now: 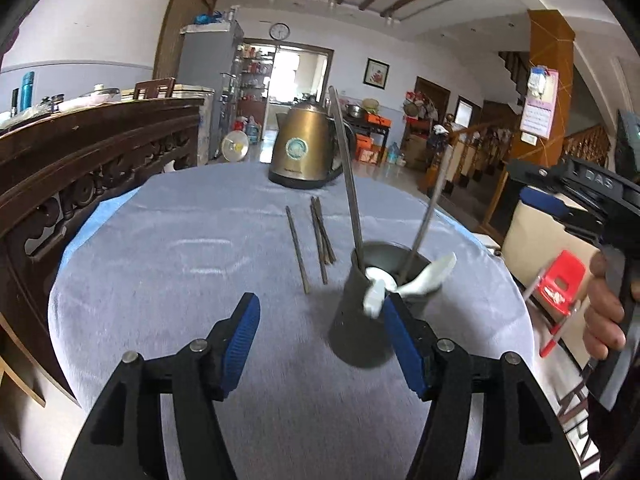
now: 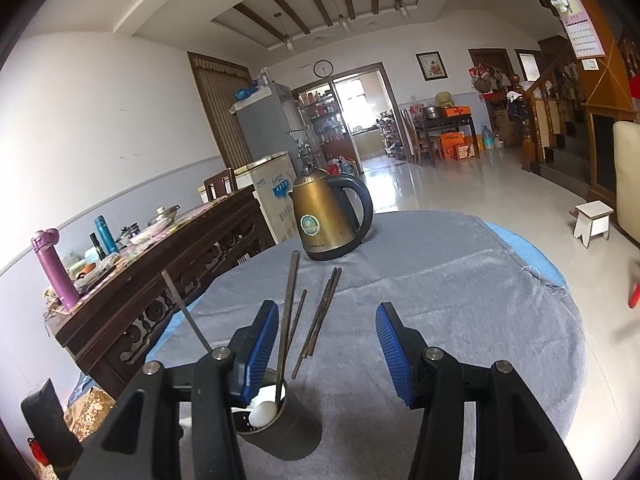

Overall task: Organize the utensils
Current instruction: 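Drop the white spoon into the grey cup by opening the left gripper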

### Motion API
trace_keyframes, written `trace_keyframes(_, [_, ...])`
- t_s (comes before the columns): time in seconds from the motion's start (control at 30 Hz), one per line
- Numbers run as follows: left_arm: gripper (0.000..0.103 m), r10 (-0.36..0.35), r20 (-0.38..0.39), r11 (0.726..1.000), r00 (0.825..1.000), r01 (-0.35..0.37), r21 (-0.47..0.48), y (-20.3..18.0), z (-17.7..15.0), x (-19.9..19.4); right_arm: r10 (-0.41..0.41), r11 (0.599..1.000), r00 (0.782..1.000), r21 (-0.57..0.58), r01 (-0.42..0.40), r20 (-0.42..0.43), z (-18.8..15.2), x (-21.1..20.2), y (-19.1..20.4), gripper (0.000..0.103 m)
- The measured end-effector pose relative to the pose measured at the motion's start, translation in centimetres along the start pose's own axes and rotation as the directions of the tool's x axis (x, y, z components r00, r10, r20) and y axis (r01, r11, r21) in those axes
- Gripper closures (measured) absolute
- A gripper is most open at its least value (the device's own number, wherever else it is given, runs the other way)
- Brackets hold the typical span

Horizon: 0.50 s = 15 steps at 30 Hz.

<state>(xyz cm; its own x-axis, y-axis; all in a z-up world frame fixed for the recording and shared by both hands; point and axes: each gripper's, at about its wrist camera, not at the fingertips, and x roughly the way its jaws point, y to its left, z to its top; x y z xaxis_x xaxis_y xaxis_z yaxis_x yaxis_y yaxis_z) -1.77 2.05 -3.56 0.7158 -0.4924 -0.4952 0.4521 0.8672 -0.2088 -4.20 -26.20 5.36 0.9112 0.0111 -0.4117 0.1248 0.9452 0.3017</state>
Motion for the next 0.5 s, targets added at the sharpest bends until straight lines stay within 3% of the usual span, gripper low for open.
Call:
trace_keyframes(0.23, [0.035,-0.035,0.024,0.999,0.999,0.035,0.028,-0.9,0.0,-1.3,-0.014,1.000,1.000,0.023,0.015,-0.016,-0.4,0.2,-1.0,0.049])
trace_keyframes(0.4, [0.035,-0.021,-0.101,0.998,0.995,0.026,0.052,-1.2,-1.2,0.9,-0.016,0.999,0.999,0.036,0.018,-0.030,-0.7,0.3,-1.4,0.049])
trace_keyframes(0.5, [0.035,-0.018,-0.110,1.000,0.994,0.019,0.011,-0.5,-0.7,1.5,-0.023,0.999,0.999,0.024,0.024,-0.028,-0.7,0.2,-1.2,0.049])
